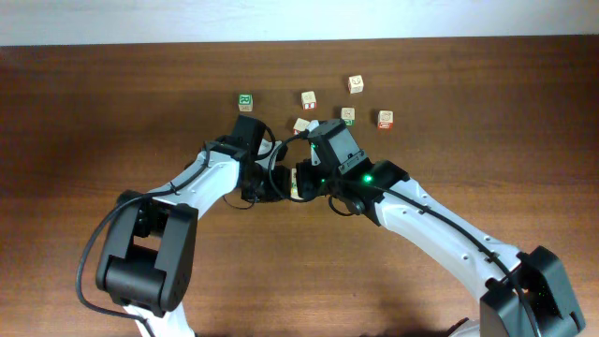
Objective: Rotate 4 blocks
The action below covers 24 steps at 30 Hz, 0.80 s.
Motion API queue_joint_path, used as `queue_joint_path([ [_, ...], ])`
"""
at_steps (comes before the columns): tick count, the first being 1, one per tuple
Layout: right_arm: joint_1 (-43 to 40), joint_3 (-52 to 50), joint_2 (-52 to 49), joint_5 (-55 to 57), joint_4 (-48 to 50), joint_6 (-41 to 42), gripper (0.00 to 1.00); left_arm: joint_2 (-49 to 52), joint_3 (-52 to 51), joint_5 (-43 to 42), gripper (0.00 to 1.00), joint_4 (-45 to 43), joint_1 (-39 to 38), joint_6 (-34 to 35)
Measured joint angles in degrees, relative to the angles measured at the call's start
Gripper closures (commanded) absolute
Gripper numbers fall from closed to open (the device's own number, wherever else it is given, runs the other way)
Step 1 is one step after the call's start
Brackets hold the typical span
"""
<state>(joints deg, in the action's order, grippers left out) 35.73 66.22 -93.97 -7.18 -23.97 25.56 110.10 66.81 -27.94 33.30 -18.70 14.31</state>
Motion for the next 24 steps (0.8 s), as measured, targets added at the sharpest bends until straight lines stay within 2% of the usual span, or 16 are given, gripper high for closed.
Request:
queue_joint_path([
  [6,0.00,0.00,-0.15,-0.04,0.50,0.57,0.96,0.00,0.00,-0.26,1.00,-0.15,0.87,0.00],
  [13,0.00,0.00,-0.37,-0.17,1.09,0.85,0.96,0.00,0.66,0.00,1.00,-0.15,8.90,0.00],
  [17,0.02,0.00,-0.42,-0.42,1.33,1.11,0.84,0.00,1.99,0.35,1.00,-0.17,13.42,0.00],
  [24,0.13,0.68,-0.42,-0.61,0.22,0.96,0.83,0.00,2.43,0.52,1.00,-0.17,15.08,0.00],
])
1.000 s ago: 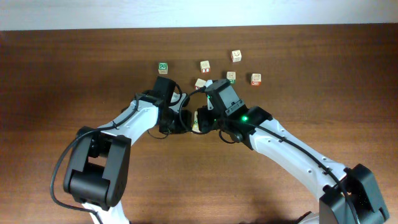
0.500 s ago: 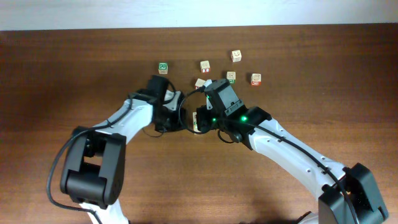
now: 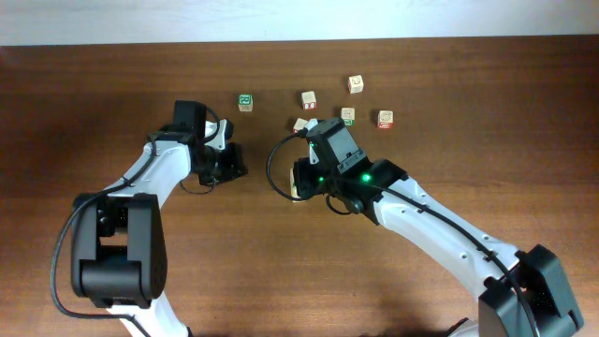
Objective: Rotate 4 blocks
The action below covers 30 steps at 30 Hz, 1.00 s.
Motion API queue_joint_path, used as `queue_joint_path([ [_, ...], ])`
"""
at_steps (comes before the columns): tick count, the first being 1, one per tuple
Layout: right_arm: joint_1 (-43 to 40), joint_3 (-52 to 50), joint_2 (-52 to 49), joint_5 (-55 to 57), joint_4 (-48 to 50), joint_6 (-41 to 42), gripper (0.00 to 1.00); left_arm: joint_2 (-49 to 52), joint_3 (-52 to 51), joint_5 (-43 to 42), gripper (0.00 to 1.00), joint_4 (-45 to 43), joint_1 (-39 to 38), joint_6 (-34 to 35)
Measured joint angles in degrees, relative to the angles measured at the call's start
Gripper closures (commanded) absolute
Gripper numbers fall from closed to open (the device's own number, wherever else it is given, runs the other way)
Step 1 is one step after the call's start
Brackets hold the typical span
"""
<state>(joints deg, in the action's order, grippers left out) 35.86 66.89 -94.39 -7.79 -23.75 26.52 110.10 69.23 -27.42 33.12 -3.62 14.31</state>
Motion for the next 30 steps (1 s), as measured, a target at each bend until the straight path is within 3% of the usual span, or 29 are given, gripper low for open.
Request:
queue_joint_path([
  [14,-0.02,3.41,0.24,0.24,-3.02,-1.03,0.82,-0.09,1.90,0.00,1.00,1.09,0.02,-0.42],
  [19,-0.02,9.92,3.45,2.01,-12.11,-3.34,0.66,-5.57,6.78,1.07,1.00,10.03,0.50,-4.22],
  [20,-0.04,11.93,5.05,3.02,-14.56,-3.89,0.60,-8.02,8.31,1.75,0.93,12.09,0.55,-5.16],
  [22,-0.09,15.87,9.05,5.44,-19.23,-4.79,0.51,-13.94,11.04,3.21,0.53,15.17,0.55,-7.13],
  [23,-0.15,17.77,11.39,6.80,-21.29,-5.29,0.45,-17.99,12.28,3.91,0.01,15.82,0.55,-7.89],
  [26,-0.13,22.82,19.17,11.47,-28.02,-6.29,0.18,-29.97,14.27,5.07,0.01,16.48,0.55,-9.14],
  [27,-0.15,24.46,22.86,13.51,-30.42,-6.12,0.02,-33.90,14.47,5.29,0.01,16.65,0.55,-9.35],
  [30,-0.20,25.70,31.61,17.07,-36.28,-6.47,0.02,-40.30,14.64,5.42,0.01,16.94,0.55,-9.66],
])
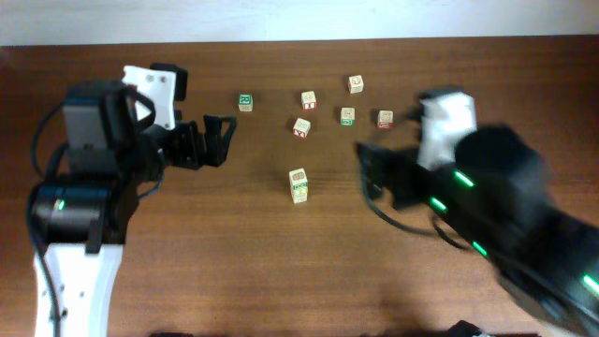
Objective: Rotate 4 blocks
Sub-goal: 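Open both grippers and pull both arms away from the stack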
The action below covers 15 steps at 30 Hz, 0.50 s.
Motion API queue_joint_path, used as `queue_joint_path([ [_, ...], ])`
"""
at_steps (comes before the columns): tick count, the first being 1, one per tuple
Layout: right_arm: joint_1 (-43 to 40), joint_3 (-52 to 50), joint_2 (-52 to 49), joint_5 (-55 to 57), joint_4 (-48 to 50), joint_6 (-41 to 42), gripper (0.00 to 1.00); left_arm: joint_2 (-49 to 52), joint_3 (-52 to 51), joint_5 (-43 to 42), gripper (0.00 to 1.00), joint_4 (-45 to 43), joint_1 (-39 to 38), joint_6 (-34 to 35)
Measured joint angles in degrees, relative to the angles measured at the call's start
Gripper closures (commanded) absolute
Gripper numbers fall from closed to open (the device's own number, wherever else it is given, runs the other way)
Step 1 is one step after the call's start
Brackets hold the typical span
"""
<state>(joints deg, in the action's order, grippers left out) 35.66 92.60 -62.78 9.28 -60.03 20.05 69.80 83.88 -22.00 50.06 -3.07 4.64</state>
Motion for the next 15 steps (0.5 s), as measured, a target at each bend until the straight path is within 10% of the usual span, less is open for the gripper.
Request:
queue_joint_path([
  [15,0.02,0.20,19.52,3.65,-13.29,-0.50,0.02,-9.16,-0.02,0.22,0.01,0.13,0.00,-0.57],
])
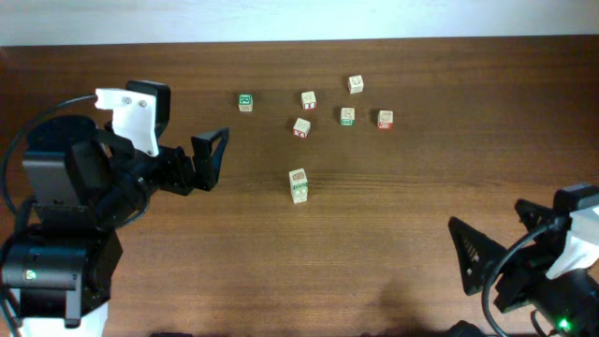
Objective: Rotate 4 blocks
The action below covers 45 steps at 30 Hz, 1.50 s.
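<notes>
Several small wooden letter blocks lie on the brown table. A pair of blocks [299, 185] sits together mid-table, one against the other. Farther back are a green-marked block [245, 102], a red-marked block [308, 99], a tilted block [301, 127], a block [356, 84] at the rear, a green one [347, 116] and a red one [385, 119]. My left gripper [211, 159] hangs open at the left, raised toward the camera. At the lower right my right gripper [498, 262] is open, also raised. Neither touches a block.
A pale wall strip [299, 19] borders the table's far edge. The left arm's bulk [65, 215] fills the left side, the right arm [562, 290] the bottom right corner.
The right arm has gone from mid-right, near the far blocks, to the bottom right corner. My left arm shifted slightly down and left. The blocks have not moved.
Both grippers met at mid-table around the pair of blocks. Then the left gripper had drawn away to the left while the right stayed at the pair. Later both were off the table and the pair stood free; now both arms are far back at the sides.
</notes>
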Motion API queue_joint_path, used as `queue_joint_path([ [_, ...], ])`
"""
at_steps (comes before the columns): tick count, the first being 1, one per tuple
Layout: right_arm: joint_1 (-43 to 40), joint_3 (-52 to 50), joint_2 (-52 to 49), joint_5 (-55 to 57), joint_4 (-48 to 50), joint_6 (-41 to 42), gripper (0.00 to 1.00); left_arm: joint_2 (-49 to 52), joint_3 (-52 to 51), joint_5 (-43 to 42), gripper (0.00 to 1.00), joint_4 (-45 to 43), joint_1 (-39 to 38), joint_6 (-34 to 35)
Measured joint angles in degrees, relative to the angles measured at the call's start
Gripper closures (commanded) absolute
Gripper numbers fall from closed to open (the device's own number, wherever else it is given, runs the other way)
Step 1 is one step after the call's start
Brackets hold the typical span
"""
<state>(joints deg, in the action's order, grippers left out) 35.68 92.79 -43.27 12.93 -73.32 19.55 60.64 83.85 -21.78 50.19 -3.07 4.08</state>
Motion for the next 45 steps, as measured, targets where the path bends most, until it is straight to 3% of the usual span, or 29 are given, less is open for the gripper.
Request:
queue_joint_path([
  [8,-3.82,-5.20,1.33,6.54,3.91,-0.79,0.02,0.20,0.00,0.02,0.01,0.00,0.00,0.00],
  [16,-19.17,-27.50,16.96,-4.55,21.38,-14.91,0.02,0.33,-0.02,0.22,0.01,0.02,0.00,0.00],
  [23,-26.80,-51.06,30.86,-13.42,36.02,-19.54,0.02,0.35,-0.02,0.24,0.01,0.04,0.00,-0.02],
  [33,-29.27,-76.72,41.53,-20.31,55.10,-20.11,0.02,0.39,-0.02,0.22,0.01,0.02,0.00,0.00],
  [45,-29.27,-89.77,42.36,-20.79,64.65,-20.22,0.02,0.39,-0.02,0.22,0.01,0.02,0.00,-0.02],
])
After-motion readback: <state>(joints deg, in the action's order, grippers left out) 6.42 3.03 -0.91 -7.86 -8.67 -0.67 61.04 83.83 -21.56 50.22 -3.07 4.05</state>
